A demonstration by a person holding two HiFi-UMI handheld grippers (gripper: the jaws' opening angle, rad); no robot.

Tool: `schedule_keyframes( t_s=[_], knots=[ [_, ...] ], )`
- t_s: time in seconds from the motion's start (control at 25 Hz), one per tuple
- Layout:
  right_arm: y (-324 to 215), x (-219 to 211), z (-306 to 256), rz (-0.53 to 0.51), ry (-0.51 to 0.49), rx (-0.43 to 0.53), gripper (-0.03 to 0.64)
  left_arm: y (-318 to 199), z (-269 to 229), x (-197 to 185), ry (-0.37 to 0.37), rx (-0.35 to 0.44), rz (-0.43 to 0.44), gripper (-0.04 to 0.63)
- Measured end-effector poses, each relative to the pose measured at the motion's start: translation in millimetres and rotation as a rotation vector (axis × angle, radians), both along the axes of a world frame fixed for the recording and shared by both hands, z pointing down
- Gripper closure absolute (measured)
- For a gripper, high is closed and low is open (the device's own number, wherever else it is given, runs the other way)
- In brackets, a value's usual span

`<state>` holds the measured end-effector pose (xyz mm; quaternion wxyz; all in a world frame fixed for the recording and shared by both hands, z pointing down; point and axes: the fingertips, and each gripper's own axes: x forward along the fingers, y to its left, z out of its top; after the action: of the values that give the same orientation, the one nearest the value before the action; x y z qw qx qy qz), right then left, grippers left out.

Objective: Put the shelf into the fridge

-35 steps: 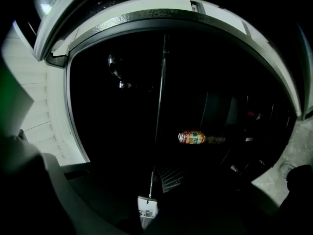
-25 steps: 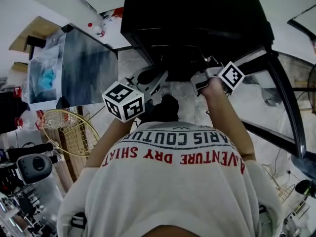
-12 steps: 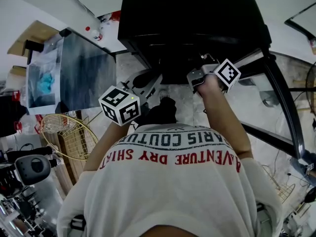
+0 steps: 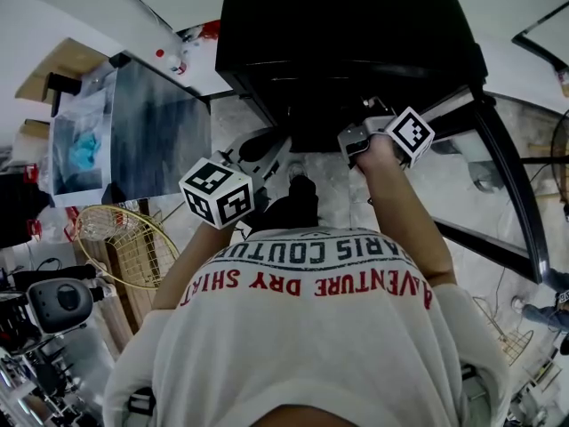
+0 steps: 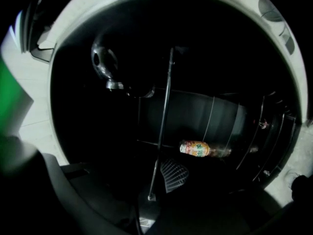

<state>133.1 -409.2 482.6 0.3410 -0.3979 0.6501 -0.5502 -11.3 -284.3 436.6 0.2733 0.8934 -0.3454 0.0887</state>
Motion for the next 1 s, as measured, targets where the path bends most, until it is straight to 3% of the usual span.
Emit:
schedule_keyframes(
  t_s=[0.24, 0.32, 0.52, 0.72, 0.84, 1.0],
  knots=[
    [37, 0, -2, -0.052, 0.070, 0.011, 0.578, 9, 0, 2, 0.054, -0.035, -0.026, 0.557],
    [57, -3, -9, -0.105, 0.175, 0.042, 0.578, 13, -2, 5, 0.076, -0.045, -0.036, 0.557],
    [108, -13, -43, -0.287, 0.484, 0.248, 0.580, 29, -12, 21, 0.119, -0.039, -0.028, 0.557],
    [156, -17, -68, -0.458, 0.775, 0.417, 0.581, 50, -29, 41, 0.109, 0.006, 0.017, 0.557],
    [178, -20, -83, -0.530, 0.892, 0.510, 0.584, 61, -40, 49, 0.105, 0.040, 0.046, 0.557],
    [202, -18, -105, -0.577, 0.975, 0.592, 0.586, 78, -59, 56, 0.073, 0.100, 0.079, 0.557]
  ],
)
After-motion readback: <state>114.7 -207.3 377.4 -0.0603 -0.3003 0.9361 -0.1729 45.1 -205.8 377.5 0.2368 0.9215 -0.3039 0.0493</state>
